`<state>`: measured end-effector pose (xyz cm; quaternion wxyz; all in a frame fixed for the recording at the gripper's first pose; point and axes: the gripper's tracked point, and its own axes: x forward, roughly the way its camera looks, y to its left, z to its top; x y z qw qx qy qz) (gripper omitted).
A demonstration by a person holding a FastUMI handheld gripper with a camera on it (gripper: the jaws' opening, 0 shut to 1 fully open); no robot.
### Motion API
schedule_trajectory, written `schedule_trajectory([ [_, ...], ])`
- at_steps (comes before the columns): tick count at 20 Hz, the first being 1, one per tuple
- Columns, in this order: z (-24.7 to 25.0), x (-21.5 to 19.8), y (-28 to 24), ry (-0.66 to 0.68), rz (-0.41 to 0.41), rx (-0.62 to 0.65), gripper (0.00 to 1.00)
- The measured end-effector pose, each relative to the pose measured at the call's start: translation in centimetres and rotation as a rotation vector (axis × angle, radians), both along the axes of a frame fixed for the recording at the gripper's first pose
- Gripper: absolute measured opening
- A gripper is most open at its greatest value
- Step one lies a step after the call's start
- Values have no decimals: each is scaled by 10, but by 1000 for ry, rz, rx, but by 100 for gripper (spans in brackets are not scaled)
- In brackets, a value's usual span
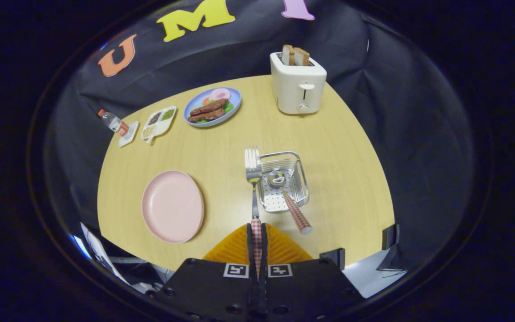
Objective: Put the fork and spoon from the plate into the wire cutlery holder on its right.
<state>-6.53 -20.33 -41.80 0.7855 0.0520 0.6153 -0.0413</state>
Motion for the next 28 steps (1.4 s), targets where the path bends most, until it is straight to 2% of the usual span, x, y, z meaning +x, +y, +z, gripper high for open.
schedule_trajectory([
  [7,6,-5,-29,135,53,21,1],
  [11,0,-3,-41,229,29,50,1],
  [15,3,-4,-35,333,58,119,1],
  [18,-1,-2,-37,412,107,105,1],
  [24,-9,13,-34,457,155,91,2],
  [28,-13,20,-35,470,153,80,2],
])
